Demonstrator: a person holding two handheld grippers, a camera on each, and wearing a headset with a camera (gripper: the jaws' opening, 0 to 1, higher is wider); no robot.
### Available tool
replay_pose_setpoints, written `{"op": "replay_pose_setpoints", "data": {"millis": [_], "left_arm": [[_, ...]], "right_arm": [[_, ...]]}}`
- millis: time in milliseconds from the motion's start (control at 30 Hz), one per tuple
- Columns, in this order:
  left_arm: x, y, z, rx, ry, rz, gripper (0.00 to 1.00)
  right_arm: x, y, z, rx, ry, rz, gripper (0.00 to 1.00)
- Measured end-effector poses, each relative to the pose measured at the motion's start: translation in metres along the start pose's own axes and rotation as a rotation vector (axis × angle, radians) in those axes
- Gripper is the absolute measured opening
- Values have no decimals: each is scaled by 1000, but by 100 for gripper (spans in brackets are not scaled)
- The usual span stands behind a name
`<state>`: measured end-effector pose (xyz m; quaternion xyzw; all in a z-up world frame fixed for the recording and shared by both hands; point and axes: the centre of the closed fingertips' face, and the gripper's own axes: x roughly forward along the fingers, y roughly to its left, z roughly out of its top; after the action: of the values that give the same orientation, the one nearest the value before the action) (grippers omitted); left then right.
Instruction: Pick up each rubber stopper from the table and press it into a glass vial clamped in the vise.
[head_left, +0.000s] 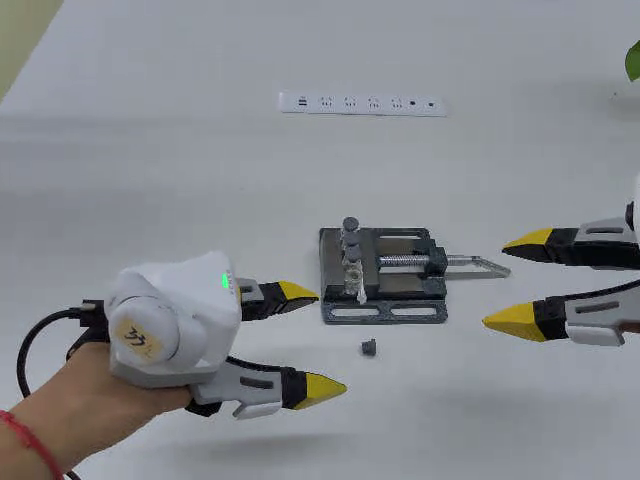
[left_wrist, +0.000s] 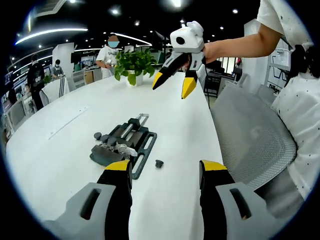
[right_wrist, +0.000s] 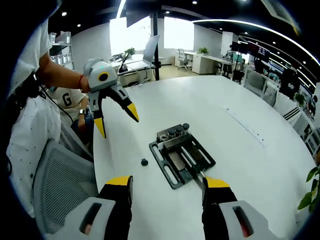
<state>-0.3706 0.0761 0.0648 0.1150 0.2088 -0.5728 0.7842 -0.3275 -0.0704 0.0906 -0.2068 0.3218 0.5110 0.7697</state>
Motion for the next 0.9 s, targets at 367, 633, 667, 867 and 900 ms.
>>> {"op": "replay_pose_setpoints", "data": {"millis": [367, 633, 667, 867, 900], "left_arm": [[17, 2, -11, 40, 56, -36, 42], [37, 7, -27, 71, 121, -63, 31], [39, 7, -28, 77, 125, -64, 30], [55, 12, -39, 101, 169, -77, 22], [58, 12, -40, 106, 175, -83, 20]], "right_arm": [[-13, 16, -22, 11, -95, 6, 77], [-10, 31, -44, 59, -123, 17, 84], [-10, 32, -46, 64, -122, 18, 84], [-11, 39, -54, 98, -137, 15, 84], [-11, 40, -55, 103, -140, 16, 84]]}}
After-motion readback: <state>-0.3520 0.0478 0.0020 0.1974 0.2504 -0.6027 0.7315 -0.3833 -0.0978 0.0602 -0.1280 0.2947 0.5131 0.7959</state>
